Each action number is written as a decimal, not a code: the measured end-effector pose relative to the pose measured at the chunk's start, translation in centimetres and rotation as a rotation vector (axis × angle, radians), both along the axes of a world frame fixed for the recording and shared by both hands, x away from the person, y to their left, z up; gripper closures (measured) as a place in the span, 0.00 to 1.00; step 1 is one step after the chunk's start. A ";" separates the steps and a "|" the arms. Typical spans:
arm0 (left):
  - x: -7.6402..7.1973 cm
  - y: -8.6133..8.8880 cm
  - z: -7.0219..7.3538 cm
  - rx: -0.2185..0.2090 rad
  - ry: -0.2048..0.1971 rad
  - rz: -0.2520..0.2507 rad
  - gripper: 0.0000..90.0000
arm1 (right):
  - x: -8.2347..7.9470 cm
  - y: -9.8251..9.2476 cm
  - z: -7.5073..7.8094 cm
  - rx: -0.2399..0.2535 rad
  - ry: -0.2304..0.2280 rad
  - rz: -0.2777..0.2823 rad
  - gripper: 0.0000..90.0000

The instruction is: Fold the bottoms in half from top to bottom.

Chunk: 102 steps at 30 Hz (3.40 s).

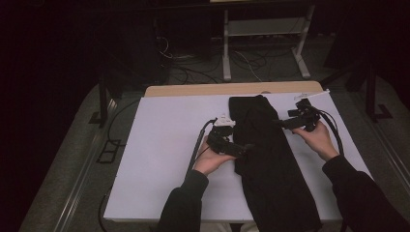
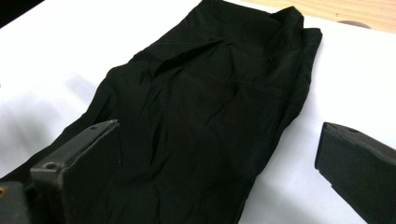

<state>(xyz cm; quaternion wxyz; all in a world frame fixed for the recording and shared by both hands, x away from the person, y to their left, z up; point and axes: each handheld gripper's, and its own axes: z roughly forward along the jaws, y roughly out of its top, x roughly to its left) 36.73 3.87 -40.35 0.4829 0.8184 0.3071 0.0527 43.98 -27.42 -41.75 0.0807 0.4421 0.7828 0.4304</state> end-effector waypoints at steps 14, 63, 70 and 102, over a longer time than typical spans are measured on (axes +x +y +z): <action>2.4 0.4 0.5 -0.020 0.012 0.061 0.00 | -0.4 0.1 0.1 -0.006 -0.007 0.015 0.01; 10.0 0.6 0.3 0.058 0.049 0.172 0.00 | 3.6 -1.9 4.5 -0.031 -0.030 -0.025 0.01; 10.8 0.5 -1.0 0.029 0.067 0.201 0.00 | 4.7 -1.9 3.3 -0.016 -0.003 -0.040 0.01; 12.2 0.8 -5.4 -0.086 0.248 0.298 0.11 | 7.4 -0.5 -1.5 -0.004 0.137 -0.055 0.08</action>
